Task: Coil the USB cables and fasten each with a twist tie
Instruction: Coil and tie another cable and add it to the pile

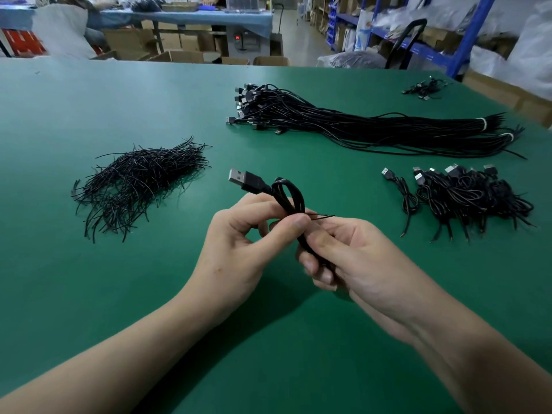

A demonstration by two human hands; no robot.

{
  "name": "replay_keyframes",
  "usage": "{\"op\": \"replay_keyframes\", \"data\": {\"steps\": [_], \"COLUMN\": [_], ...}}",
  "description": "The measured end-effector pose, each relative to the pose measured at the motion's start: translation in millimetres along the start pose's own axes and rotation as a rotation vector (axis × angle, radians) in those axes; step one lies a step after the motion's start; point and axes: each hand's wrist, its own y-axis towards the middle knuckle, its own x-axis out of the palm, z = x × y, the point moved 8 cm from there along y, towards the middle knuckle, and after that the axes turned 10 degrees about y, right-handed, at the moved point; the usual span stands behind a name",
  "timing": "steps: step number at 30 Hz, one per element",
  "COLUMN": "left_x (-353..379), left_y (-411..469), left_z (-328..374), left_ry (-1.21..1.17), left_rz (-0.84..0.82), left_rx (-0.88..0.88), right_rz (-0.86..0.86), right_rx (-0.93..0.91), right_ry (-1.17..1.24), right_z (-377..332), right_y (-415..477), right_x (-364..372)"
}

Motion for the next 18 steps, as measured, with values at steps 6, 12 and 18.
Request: {"op": "replay_keyframes", "data": {"steps": [6,12,18], "left_x": [1,5,11], "left_y": [0,0,-2], "left_z": [-3,-9,-16], "left_ry": [-0.075,-0.22,-0.248], "left_rz": [0.018,0.0,-0.066], "left_rx": [-0.053,-0.124,-0.191], "right_rz": [0.062,0.202,0.191], "right_rx": [-0.027,-0.309,-0.309], "right_ry": [-0.107,-0.28,-0.241], "right_z": [-7,-31,-31], "right_y": [-1,-7,-4], "right_x": [-7,-20,-20]}}
